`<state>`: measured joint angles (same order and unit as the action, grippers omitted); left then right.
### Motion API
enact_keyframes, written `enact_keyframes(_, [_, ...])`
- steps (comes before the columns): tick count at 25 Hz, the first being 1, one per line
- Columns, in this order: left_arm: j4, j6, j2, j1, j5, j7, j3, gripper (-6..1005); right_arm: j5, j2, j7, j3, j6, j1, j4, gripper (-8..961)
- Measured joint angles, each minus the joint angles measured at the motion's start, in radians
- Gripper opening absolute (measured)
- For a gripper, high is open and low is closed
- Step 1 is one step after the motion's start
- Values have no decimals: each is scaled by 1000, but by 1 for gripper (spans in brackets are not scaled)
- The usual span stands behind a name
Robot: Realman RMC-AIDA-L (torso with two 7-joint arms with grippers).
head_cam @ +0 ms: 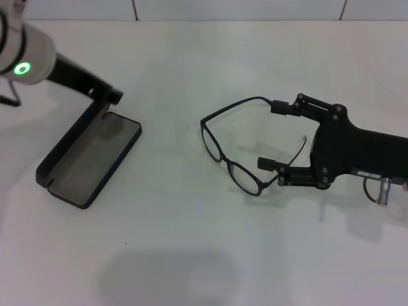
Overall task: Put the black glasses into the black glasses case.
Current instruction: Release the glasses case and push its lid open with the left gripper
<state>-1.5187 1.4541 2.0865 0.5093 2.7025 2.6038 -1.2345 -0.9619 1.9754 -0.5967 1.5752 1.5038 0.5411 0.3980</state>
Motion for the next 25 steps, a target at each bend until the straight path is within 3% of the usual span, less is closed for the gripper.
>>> enact_keyframes(1, [-5,16,-1,-6,0,4,4,323,-1,0,0,0,-2,6,-3,839])
enact_keyframes(7, [-8,74,1,-42,61,15,31,556,-23,3,4,1,-13,22,2,839])
enact_keyframes(12, [19,74,1,-45,109,21,31,705,-26,7,11,2,-14,31,-3,839])
enact_keyframes(23, [35,95,2,-29,116,18,23,611,-27,11,13,2,-14,27,-4,839])
enact_keyframes(25, [35,95,2,-23,114,18,23,469,-28,11,14,2,-14,25,-3,839])
